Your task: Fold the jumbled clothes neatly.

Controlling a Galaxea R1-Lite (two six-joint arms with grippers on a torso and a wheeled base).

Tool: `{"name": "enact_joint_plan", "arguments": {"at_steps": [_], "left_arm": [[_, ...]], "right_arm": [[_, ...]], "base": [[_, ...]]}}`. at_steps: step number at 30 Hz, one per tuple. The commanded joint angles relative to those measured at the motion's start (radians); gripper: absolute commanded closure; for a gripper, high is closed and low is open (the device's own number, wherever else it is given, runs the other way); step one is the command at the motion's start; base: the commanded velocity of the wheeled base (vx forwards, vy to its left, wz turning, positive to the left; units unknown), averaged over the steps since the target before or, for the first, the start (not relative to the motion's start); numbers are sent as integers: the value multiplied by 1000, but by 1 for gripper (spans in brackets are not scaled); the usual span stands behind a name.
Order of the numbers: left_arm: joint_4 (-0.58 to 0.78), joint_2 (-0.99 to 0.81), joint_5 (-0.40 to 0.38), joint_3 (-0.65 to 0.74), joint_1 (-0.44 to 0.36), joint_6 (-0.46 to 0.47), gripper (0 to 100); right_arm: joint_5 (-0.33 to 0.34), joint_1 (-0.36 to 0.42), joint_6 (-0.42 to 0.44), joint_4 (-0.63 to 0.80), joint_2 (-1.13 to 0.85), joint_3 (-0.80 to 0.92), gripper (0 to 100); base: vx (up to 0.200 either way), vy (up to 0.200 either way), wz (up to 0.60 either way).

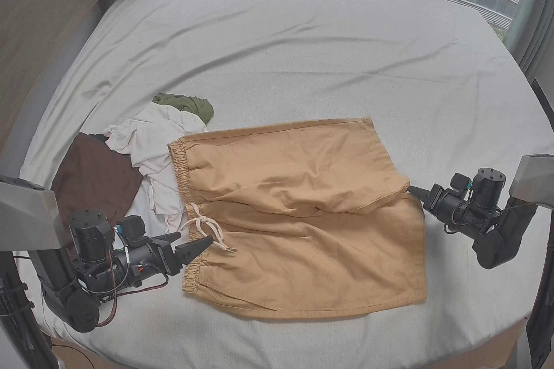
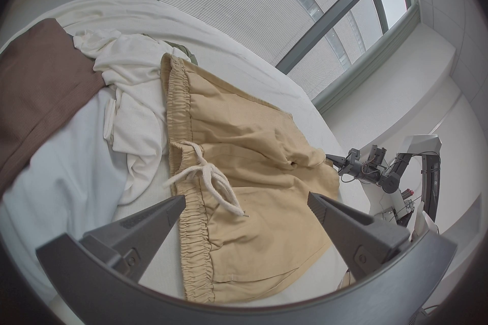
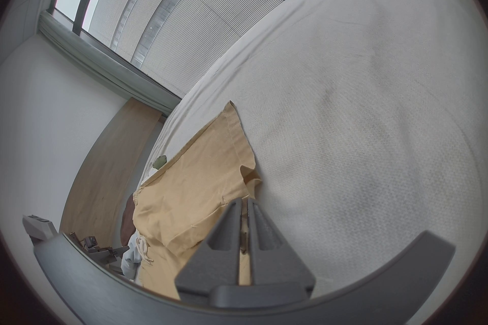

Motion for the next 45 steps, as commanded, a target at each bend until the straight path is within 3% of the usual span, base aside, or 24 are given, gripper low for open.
{"name": "enact_joint_plan", "arguments": {"at_steps": [1, 7, 15, 20, 33, 45], "left_arm": [[-2, 0, -2, 43, -10, 0, 0], [-1, -8, -39, 141, -6, 43, 0], [6, -3, -48, 198, -4, 72, 0], [15, 21, -40, 198, 29, 66, 0], [3, 190, -39, 166, 23, 72, 0], [1, 193, -40, 111, 29, 60, 0]], "right_arm": [[1, -1, -7, -4, 13, -1, 0], [2, -38, -7, 12, -86, -15, 0], [2, -27, -7, 68, -205, 8, 0], [2, -4, -7, 60, -211, 21, 0], [1, 14, -8, 55, -211, 33, 0], [1, 13, -30, 54, -208, 35, 0]], "base": [[0, 0, 0], [0, 0, 0], [0, 0, 0], [0, 0, 0], [0, 0, 0], [0, 0, 0]]}}
